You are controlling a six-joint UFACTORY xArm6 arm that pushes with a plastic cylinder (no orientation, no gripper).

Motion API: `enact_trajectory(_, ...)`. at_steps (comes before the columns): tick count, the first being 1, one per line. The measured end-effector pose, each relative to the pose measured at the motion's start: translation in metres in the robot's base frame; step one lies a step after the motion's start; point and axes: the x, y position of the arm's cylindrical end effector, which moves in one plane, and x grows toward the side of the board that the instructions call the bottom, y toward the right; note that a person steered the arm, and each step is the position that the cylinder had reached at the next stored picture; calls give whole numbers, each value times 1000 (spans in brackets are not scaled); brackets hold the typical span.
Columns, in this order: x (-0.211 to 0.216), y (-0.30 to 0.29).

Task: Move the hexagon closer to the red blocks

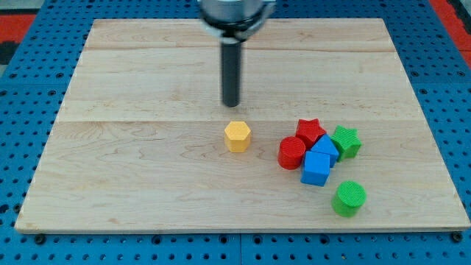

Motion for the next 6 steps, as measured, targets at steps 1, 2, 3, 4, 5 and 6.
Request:
enact_trajectory(1, 55, -15)
enact_trajectory(2, 77, 14)
enact_trajectory(3, 78, 73)
enact_trajectory(4, 95, 58)
enact_trajectory(5, 194, 39)
enact_trajectory(6, 194, 39)
